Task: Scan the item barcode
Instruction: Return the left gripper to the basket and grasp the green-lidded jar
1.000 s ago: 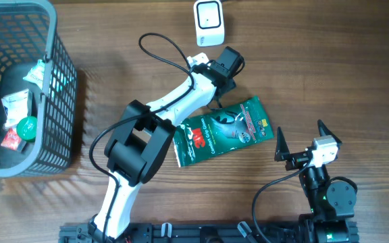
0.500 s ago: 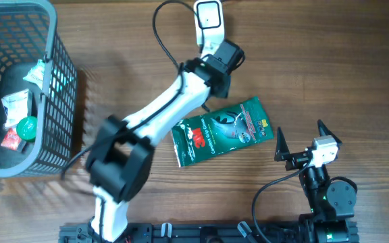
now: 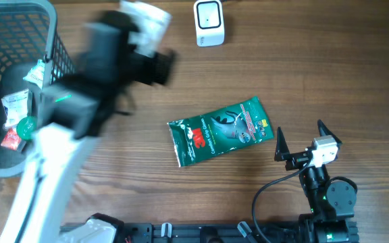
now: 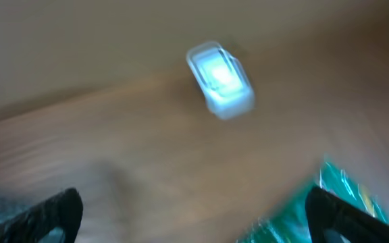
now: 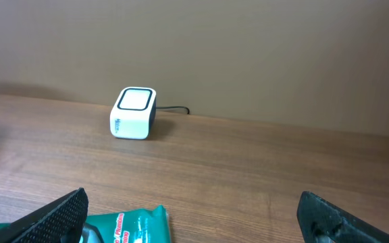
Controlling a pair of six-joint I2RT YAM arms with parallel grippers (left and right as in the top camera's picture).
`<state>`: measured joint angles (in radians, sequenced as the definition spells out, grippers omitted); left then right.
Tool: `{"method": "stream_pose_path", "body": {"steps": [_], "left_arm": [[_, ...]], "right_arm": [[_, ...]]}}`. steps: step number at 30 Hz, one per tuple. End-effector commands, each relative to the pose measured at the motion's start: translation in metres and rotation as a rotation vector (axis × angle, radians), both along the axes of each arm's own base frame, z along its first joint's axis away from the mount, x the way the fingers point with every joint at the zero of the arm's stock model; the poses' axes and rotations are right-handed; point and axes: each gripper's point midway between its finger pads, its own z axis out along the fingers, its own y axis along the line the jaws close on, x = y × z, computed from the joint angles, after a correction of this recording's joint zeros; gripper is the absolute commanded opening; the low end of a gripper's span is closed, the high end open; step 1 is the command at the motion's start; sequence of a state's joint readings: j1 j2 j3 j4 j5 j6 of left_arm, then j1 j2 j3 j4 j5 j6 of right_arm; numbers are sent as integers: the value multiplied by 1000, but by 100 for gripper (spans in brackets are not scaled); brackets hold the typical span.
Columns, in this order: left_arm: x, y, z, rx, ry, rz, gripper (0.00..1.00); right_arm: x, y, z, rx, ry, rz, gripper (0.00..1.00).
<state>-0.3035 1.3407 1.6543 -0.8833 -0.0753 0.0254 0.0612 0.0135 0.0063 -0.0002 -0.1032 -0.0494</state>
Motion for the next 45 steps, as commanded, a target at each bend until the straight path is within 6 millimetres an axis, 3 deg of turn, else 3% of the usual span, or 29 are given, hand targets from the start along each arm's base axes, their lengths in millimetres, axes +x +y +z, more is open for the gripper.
{"method": "stream_pose_path", "body": {"steps": [1, 4, 6, 10, 13, 18, 27, 34, 40, 45], "left_arm": [[-7, 115, 26, -377, -50, 516, 100], [-21, 195, 0, -524, 3, 858, 100], [-33, 230, -29, -584, 87, 1036, 100], [-55, 266, -84, -680, 264, 1310, 100], [-58, 290, -118, -755, 342, 1480, 100], [-68, 299, -168, -799, 507, 1673, 100], [-69, 302, -241, -703, 766, 1759, 100], [-92, 309, -249, -568, 813, 1848, 100], [-96, 324, -248, -483, 755, 1883, 100], [-95, 325, -272, -488, 745, 1881, 100]], "right_arm": [[0, -1, 2, 0, -11, -7, 100], [0, -1, 2, 0, -11, -7, 100], [0, -1, 2, -1, -11, -7, 100], [0, -1, 2, -1, -12, -7, 100], [0, -1, 2, -1, -11, -8, 100], [0, -1, 2, 0, -11, -7, 100], [0, -1, 2, 0, -12, -8, 100], [0, -1, 2, 0, -11, -7, 100], [0, -1, 2, -1, -11, -8, 100], [0, -1, 2, -1, -11, -7, 100]]}}
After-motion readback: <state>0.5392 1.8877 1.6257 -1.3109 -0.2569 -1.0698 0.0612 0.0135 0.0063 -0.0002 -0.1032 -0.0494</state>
